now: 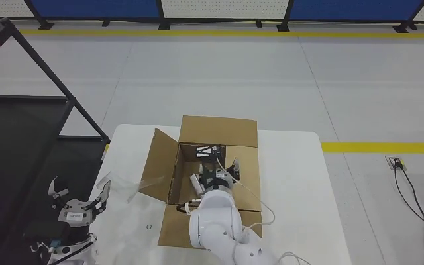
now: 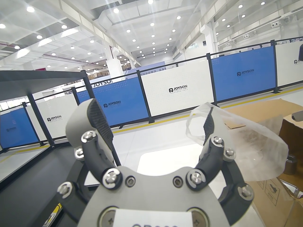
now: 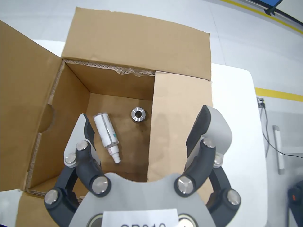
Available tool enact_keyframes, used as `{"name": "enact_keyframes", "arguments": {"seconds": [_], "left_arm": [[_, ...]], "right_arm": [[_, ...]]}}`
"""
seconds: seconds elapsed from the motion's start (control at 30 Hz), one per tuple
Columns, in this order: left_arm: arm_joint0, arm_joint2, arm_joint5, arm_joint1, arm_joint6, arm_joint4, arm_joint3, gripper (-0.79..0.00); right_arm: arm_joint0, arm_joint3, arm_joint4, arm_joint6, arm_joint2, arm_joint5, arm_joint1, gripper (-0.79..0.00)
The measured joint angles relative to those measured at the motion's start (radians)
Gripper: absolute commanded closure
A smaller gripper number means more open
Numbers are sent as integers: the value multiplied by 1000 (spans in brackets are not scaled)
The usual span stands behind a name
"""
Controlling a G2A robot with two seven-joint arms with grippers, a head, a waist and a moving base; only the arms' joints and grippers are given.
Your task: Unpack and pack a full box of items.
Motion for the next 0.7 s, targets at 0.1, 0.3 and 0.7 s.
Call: {"name": "enact_keyframes", "arguments": {"seconds": [0.1,0.3,0.7], "left_arm": [[-3,2,2,0,-2,-3,4,-785],[-11,7,5,1,-5,-6,8,-785],[-14,13,18,2,-14,-5,7,-785]], "right_arm": [[-3,9,-62,84,28,-82,-18,-785],[6,85,-190,206,56,-204,-68,-785],[31,238,-331,289,145,-286,-171,-785]]}}
